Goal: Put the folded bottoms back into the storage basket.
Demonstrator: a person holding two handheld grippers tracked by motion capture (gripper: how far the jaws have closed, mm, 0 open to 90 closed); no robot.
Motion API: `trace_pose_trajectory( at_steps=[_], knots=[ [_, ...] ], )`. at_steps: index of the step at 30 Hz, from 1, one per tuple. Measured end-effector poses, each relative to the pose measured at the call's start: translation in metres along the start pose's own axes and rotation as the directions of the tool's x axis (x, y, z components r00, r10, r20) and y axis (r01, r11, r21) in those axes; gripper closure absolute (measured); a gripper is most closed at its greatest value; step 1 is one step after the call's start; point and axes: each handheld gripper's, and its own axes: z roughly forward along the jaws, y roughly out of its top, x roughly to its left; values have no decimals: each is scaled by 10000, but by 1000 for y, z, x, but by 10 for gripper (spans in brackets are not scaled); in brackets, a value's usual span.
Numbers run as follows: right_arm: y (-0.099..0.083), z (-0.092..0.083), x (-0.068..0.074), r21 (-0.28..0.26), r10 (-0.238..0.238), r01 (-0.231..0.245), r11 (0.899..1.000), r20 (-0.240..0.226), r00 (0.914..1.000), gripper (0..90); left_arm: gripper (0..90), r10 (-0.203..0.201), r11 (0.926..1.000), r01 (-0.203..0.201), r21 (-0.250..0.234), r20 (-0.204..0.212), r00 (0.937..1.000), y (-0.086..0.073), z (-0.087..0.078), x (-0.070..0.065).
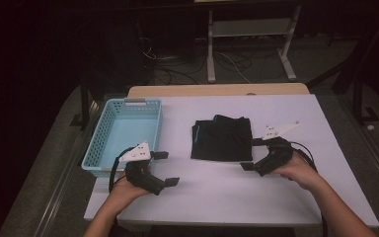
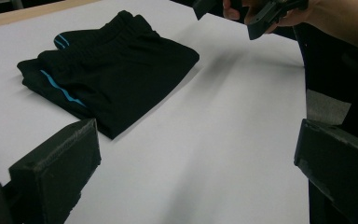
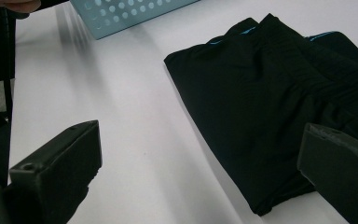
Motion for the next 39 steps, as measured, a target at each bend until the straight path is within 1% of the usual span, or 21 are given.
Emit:
trace_pose_trajectory(
  at_steps=[4,14,28,33,39],
  knots=[
    [3,5,-1,104,-19,20,9999,-60,10000,0,2,-1,10000,1,2,0,10000,0,0,0],
    [12,14,-4,75,-96,97,9999,-144,9999,0,1,-7,10000,7,1,6,10000,0,0,0],
    [20,27,-8,264,-110,114,9996,-155,9998,0,1,-18,10000,18,-7,8,10000,0,0,0],
    [25,34,-8,382,-126,135,9992,-245,9996,0,1,-32,10000,32,-8,11,10000,0,0,0],
    [28,41,-9,470,-205,222,9986,-367,9991,32,1,-45,10000,45,-29,29,10000,0,0,0]
  ],
)
